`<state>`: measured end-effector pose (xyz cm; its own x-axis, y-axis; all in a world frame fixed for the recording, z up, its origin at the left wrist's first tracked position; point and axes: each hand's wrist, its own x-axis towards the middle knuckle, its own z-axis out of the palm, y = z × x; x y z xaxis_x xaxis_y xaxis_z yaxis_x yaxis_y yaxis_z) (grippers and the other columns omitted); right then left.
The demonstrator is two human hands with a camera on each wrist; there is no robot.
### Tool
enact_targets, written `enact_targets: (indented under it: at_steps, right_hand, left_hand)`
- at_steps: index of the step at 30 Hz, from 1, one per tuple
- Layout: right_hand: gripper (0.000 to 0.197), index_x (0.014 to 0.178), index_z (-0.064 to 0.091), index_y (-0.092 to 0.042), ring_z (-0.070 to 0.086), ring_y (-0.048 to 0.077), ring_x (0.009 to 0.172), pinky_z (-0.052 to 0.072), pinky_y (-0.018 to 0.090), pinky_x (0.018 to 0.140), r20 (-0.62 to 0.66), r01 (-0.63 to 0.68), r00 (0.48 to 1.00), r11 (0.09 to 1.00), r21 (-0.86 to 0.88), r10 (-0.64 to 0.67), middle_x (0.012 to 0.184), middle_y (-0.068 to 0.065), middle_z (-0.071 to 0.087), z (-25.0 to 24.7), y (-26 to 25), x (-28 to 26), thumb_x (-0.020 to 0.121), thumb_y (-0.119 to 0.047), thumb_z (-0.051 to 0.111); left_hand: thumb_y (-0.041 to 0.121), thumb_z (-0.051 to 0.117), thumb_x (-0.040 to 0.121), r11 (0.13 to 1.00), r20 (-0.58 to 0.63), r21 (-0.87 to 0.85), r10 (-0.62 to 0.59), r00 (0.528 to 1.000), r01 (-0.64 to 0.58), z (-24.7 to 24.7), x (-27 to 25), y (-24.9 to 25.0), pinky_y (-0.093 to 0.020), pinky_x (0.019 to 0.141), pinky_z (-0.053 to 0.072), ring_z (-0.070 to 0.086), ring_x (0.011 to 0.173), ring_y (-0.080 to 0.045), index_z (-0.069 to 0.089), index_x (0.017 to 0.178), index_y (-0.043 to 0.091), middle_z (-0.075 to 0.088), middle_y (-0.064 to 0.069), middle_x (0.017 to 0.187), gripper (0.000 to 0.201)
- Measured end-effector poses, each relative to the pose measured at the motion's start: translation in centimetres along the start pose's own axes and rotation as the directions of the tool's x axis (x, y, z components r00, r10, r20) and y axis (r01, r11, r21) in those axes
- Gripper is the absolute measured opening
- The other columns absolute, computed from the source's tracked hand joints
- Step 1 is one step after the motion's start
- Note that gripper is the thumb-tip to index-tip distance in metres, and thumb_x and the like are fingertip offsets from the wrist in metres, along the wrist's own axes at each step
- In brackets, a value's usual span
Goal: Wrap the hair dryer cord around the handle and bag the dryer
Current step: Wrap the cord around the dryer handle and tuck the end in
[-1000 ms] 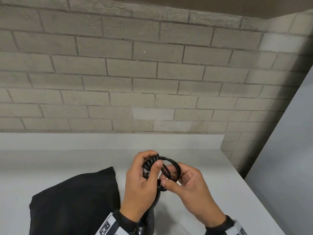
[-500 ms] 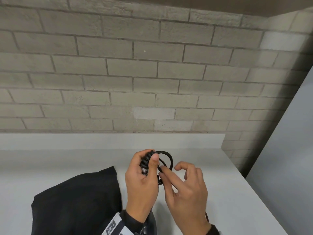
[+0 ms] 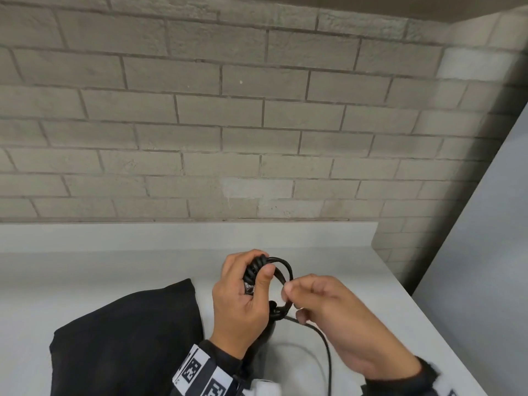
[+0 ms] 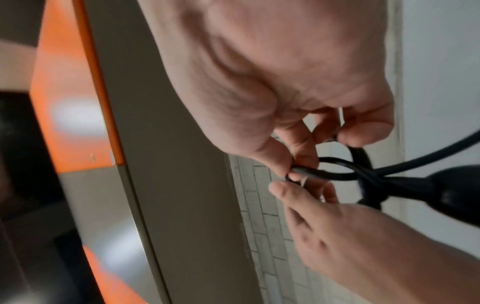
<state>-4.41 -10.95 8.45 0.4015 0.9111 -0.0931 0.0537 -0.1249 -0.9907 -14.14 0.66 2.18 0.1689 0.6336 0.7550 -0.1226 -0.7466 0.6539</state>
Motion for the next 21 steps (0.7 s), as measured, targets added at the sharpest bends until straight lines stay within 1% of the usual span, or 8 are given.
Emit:
enact_targets:
  at_steps: [3, 7, 10, 13, 15, 18, 20, 21]
  right_hand:
    - [0.032, 0.063, 0.059, -0.016, 0.044, 0.014, 0.068, 0.036, 0.030, 0.062, 0.129, -0.063, 0.991, 0.969, 0.239, 0.032, 0.069, 0.000, 0.051, -1.3, -0.8, 0.1, 0.094, -0.023, 0.056]
    - [0.029, 0.072, 0.064, -0.016, 0.052, 0.014, 0.078, 0.042, 0.027, 0.072, 0.134, 0.056, 0.989, 0.997, 0.052, -0.063, 0.080, 0.002, 0.060, -1.9, -0.2, -0.2, 0.083, -0.043, 0.067]
    - [0.025, 0.083, 0.067, -0.013, 0.060, 0.012, 0.079, 0.049, 0.023, 0.075, 0.052, 0.151, 0.987, 0.988, -0.011, -0.150, 0.088, 0.007, 0.069, -1.6, 1.0, -0.5, 0.082, -0.038, 0.066]
    - [0.020, 0.079, 0.067, -0.016, 0.061, 0.012, 0.074, 0.049, 0.022, 0.074, 0.000, 0.204, 0.979, 0.979, 0.000, -0.204, 0.077, 0.006, 0.070, -1.2, 1.3, -0.8, 0.084, -0.035, 0.064]
    - [0.025, 0.073, 0.065, -0.015, 0.055, 0.019, 0.066, 0.047, 0.023, 0.074, 0.016, 0.177, 0.984, 0.983, 0.052, -0.178, 0.061, 0.009, 0.059, -1.6, 1.0, -0.9, 0.085, -0.038, 0.062]
    - [0.034, 0.068, 0.058, -0.010, 0.038, 0.021, 0.042, 0.050, 0.035, 0.070, 0.113, 0.056, 0.990, 0.971, 0.231, -0.084, 0.044, 0.002, 0.022, -3.0, 0.5, -1.7, 0.087, -0.038, 0.061]
    - [0.037, 0.063, 0.054, -0.011, 0.032, 0.017, 0.039, 0.052, 0.038, 0.070, 0.181, 0.075, 0.975, 0.959, 0.272, -0.128, 0.045, -0.002, 0.022, -4.0, 0.9, -2.3, 0.083, -0.038, 0.070]
    - [0.038, 0.063, 0.054, -0.012, 0.040, 0.018, 0.042, 0.053, 0.040, 0.074, 0.185, 0.118, 0.968, 0.956, 0.267, -0.171, 0.047, 0.001, 0.029, -4.2, 1.5, -2.5, 0.078, -0.038, 0.076]
  left_hand:
    - [0.051, 0.050, 0.098, 0.996, 0.035, 0.012, 0.084, 0.996, -0.084, -0.1, 0.3, -0.2, -0.011, 0.073, 0.048, 0.064, 0.081, -0.009, 0.064, 0.102, 0.020, 0.063, 0.003, 0.091, 0.034]
    - [0.052, 0.052, 0.096, 0.998, 0.049, 0.001, 0.065, 0.997, -0.065, -0.2, 0.5, -0.1, -0.014, 0.072, 0.050, 0.064, 0.079, -0.007, 0.061, 0.117, 0.025, 0.064, 0.004, 0.091, 0.035]
    - [0.052, 0.052, 0.096, 0.999, 0.040, 0.003, 0.053, 0.998, -0.053, -0.4, 0.8, -0.1, -0.010, 0.075, 0.046, 0.063, 0.084, -0.004, 0.061, 0.115, 0.026, 0.064, 0.008, 0.094, 0.033]
    - [0.050, 0.053, 0.096, 0.999, 0.057, -0.004, 0.053, 0.997, -0.053, -0.3, 0.8, -0.2, -0.010, 0.072, 0.045, 0.062, 0.081, -0.003, 0.063, 0.108, 0.026, 0.062, 0.010, 0.092, 0.029]
    - [0.050, 0.053, 0.096, 0.998, 0.059, -0.010, 0.060, 0.996, -0.060, -0.2, 0.7, -0.3, -0.010, 0.072, 0.045, 0.062, 0.079, -0.002, 0.063, 0.107, 0.025, 0.062, 0.010, 0.091, 0.030]
    - [0.055, 0.051, 0.096, 0.999, 0.035, -0.005, 0.032, 0.999, -0.031, -0.5, 1.0, -0.9, -0.012, 0.072, 0.047, 0.063, 0.079, -0.005, 0.063, 0.107, 0.029, 0.064, 0.007, 0.091, 0.031]
    - [0.061, 0.049, 0.094, 1.000, 0.013, -0.014, -0.024, 1.000, 0.024, -0.9, 1.4, -1.4, -0.017, 0.070, 0.049, 0.064, 0.076, -0.009, 0.062, 0.106, 0.036, 0.065, 0.003, 0.087, 0.031]
    - [0.063, 0.049, 0.093, 0.999, 0.009, -0.018, -0.037, 0.999, 0.037, -1.1, 1.5, -1.6, -0.018, 0.069, 0.049, 0.064, 0.074, -0.011, 0.063, 0.104, 0.037, 0.065, 0.001, 0.084, 0.031]
